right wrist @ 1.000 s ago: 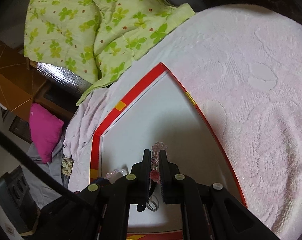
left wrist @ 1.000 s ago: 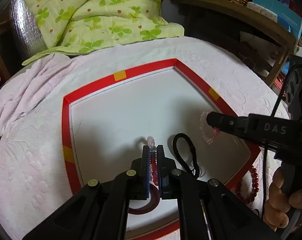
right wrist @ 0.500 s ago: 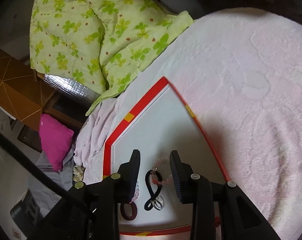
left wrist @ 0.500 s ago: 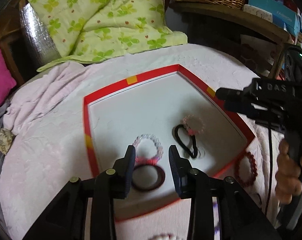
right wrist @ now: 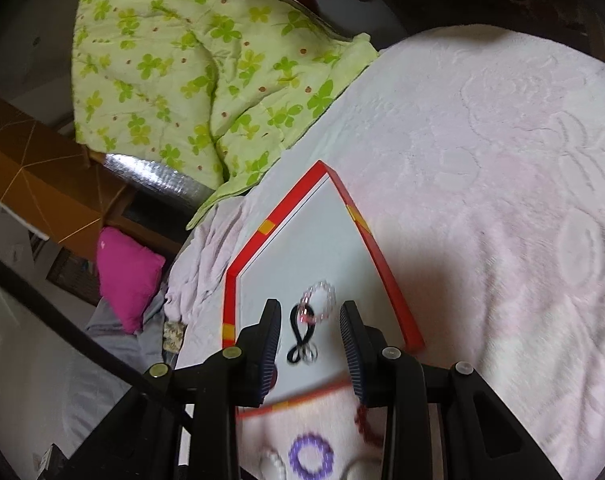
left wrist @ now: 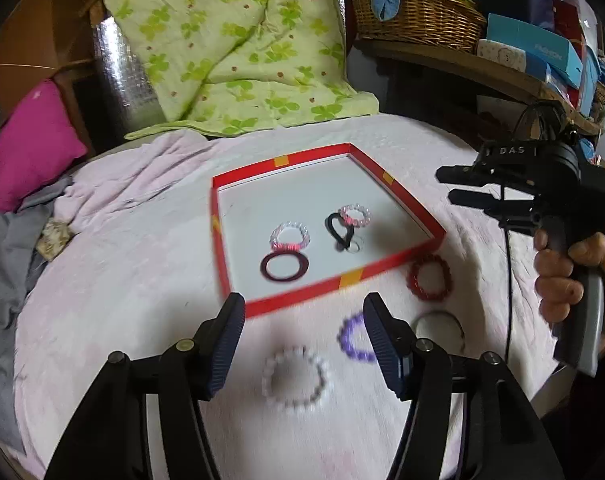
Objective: Organize jewelry
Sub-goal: 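Move the left tool toward the white bead bracelet while the right tool approaches the dark red bead bracelet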
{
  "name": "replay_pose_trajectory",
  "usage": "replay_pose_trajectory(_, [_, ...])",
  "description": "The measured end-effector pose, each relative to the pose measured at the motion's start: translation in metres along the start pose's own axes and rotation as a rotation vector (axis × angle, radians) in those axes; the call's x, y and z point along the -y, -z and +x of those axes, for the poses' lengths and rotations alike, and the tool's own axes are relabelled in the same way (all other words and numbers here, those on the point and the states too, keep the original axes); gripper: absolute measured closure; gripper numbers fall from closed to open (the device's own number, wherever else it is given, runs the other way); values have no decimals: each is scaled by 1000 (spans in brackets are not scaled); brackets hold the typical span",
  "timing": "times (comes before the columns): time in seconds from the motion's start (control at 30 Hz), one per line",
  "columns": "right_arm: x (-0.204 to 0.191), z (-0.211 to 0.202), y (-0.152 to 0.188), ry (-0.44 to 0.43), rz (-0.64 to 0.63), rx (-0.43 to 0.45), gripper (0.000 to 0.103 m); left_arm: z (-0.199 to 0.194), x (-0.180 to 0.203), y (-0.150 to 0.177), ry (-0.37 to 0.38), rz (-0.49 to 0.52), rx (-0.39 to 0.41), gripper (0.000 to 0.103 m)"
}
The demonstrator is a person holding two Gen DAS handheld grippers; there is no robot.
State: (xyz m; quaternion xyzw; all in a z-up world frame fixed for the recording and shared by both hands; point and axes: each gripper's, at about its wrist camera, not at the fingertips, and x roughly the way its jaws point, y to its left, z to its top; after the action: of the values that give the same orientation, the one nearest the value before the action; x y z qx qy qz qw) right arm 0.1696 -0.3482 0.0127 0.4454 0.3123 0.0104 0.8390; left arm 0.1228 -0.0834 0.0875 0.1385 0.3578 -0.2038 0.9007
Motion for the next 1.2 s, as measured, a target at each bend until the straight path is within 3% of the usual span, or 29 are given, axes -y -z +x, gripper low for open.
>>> replay_pose_trajectory(0.27, [11,-47,24,-1,-30,21,69,-35,0,33,-48,-2,-2,36])
replay_pose_trajectory(0.73, [13,-62,58,-7,-61,-30,69,-62,-21,63,-118,-51,-31,36])
replay_pose_trajectory(1.07, [17,-53,55,-34,-38,-67,69,-90,-16,53,-148,-41,-10,36])
replay_pose_trajectory(1.2, [25,-48,52,-7,-47,-106,69,-93,-13,42,-133,-41,-2,36])
